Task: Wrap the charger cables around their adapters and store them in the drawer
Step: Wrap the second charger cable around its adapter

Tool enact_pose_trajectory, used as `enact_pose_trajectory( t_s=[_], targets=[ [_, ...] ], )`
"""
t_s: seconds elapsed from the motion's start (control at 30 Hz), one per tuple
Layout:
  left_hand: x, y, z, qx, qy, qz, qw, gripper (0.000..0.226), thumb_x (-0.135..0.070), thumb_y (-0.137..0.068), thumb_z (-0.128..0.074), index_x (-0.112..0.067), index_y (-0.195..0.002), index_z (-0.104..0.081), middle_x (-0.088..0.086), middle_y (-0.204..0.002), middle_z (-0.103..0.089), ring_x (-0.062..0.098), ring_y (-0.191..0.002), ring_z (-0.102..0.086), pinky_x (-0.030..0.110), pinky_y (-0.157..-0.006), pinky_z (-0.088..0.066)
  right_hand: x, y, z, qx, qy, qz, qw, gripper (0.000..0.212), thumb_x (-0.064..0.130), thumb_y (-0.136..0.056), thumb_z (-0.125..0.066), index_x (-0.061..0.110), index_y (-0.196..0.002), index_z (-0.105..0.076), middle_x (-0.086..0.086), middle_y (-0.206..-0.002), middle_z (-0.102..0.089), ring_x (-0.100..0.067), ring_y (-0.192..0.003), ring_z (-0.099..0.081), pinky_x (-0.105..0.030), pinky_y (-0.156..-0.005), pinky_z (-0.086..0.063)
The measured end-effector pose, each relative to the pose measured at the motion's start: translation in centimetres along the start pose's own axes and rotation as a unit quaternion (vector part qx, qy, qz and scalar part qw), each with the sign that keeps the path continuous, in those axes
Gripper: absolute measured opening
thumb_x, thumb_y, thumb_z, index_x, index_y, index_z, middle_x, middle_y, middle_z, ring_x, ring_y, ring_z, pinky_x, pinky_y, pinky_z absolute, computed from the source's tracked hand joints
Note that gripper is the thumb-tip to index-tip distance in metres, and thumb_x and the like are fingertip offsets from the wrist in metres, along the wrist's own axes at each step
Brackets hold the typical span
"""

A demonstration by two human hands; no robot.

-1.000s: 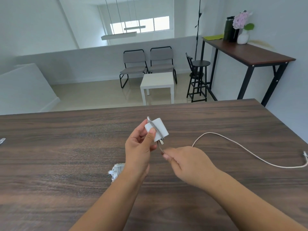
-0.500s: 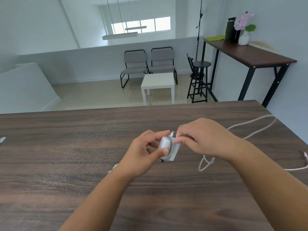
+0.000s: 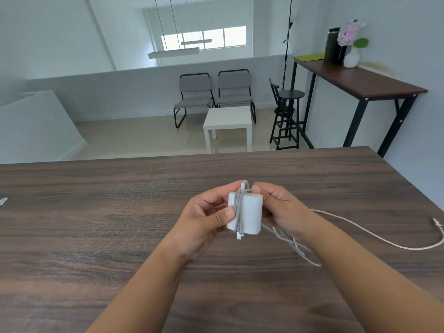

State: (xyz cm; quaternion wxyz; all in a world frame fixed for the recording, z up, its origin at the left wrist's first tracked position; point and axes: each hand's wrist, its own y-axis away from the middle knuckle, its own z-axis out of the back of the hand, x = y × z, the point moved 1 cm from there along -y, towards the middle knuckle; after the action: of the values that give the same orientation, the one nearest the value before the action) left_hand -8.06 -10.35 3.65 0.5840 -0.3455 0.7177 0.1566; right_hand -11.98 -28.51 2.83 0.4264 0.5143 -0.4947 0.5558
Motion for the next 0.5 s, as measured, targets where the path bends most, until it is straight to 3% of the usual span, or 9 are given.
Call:
enact_pose_trajectory(
  t_s=[0.07, 0.13, 0.17, 0.23, 0.3, 0.33, 0.43, 0.5],
  targets=[
    [0.0, -0.2, -0.5, -0.014, 0.046, -0.012, 0.999, 0.059, -0.036, -0.066, -0.087, -0.023, -0.121, -0.069, 0.003, -0.11, -0.072, 0.016, -0.092, -0.069, 0.029, -0.067, -0.058, -0.5, 0.5, -0.6, -0.005, -0.022, -0.037, 0.999, 0.034, 0.025, -0.102, -0.04, -0.004, -0.097, -0.057, -0.018, -0.056, -0.03, -0.028, -0.041, -0.027, -0.027, -0.044, -0.032],
    [0.2, -0.5, -1.0, -0.037, 0.067, -0.026, 0.997, 0.061, -0.035, -0.064, -0.088, -0.023, -0.121, -0.069, 0.002, -0.109, -0.072, 0.014, -0.088, -0.07, 0.026, -0.064, -0.057, -0.9, 0.9, -1.3, -0.023, -0.008, -0.061, 0.998, 0.039, 0.018, -0.102, -0.038, 0.022, -0.077, -0.067, -0.004, -0.051, -0.029, -0.007, -0.039, -0.021, -0.016, -0.037, -0.02],
    [0.5, -0.7, -1.3, -0.057, 0.07, -0.03, 0.995, 0.062, -0.034, -0.063, -0.089, -0.023, -0.121, -0.069, 0.002, -0.109, -0.071, 0.014, -0.086, -0.069, 0.025, -0.064, -0.057, -1.1, 1.1, -1.6, -0.036, 0.018, -0.055, 0.998, 0.041, 0.019, -0.1, -0.041, 0.028, -0.07, -0.066, 0.001, -0.052, -0.035, -0.005, -0.04, -0.023, -0.015, -0.039, -0.022],
    [1.1, -1.2, -1.5, -0.113, 0.075, -0.04, 0.99, 0.056, -0.023, -0.066, -0.088, -0.024, -0.119, -0.07, 0.006, -0.105, -0.067, 0.017, -0.084, -0.068, 0.028, -0.064, -0.058, -1.4, 1.0, -1.9, -0.064, 0.123, -0.025, 0.99, 0.029, 0.025, -0.095, -0.045, 0.031, -0.079, -0.067, 0.011, -0.064, -0.058, -0.002, -0.052, -0.048, -0.014, -0.054, -0.039],
    [1.3, -1.5, -1.2, -0.166, 0.07, -0.057, 0.982, 0.045, -0.009, -0.075, -0.073, -0.022, -0.117, -0.07, 0.007, -0.099, -0.065, 0.02, -0.083, -0.068, 0.032, -0.066, -0.059, -1.0, 0.9, -1.7, -0.076, 0.223, -0.026, 0.971, 0.021, 0.031, -0.098, -0.045, 0.033, -0.101, -0.066, 0.017, -0.092, -0.071, -0.001, -0.089, -0.064, -0.02, -0.083, -0.048],
    [1.2, -1.7, -1.0, -0.181, 0.06, -0.067, 0.979, 0.043, -0.007, -0.077, -0.069, -0.021, -0.118, -0.068, 0.004, -0.096, -0.067, 0.019, -0.082, -0.069, 0.032, -0.066, -0.059, -0.8, 0.9, -1.6, -0.076, 0.266, -0.025, 0.961, 0.02, 0.034, -0.098, -0.044, 0.036, -0.103, -0.063, 0.016, -0.094, -0.071, -0.003, -0.093, -0.064, -0.026, -0.087, -0.048],
    [1.0, -1.7, -0.6, -0.217, 0.028, -0.079, 0.973, 0.045, -0.005, -0.078, -0.073, -0.019, -0.12, -0.064, -0.004, -0.089, -0.071, 0.016, -0.081, -0.069, 0.029, -0.067, -0.058, -0.3, 1.6, -1.7, -0.052, 0.386, -0.007, 0.921, 0.018, 0.038, -0.098, -0.041, 0.039, -0.09, -0.057, 0.002, -0.068, -0.063, -0.015, -0.068, -0.059, -0.037, -0.072, -0.048],
    [1.2, -1.6, -0.6, -0.239, 0.023, -0.076, 0.968, 0.047, -0.011, -0.075, -0.069, -0.02, -0.12, -0.063, -0.006, -0.088, -0.07, 0.013, -0.08, -0.069, 0.028, -0.068, -0.058, -0.3, 2.1, -1.9, -0.04, 0.431, 0.009, 0.901, 0.02, 0.04, -0.098, -0.039, 0.031, -0.095, -0.057, -0.004, -0.066, -0.061, -0.019, -0.066, -0.057, -0.04, -0.069, -0.047]
  ],
)
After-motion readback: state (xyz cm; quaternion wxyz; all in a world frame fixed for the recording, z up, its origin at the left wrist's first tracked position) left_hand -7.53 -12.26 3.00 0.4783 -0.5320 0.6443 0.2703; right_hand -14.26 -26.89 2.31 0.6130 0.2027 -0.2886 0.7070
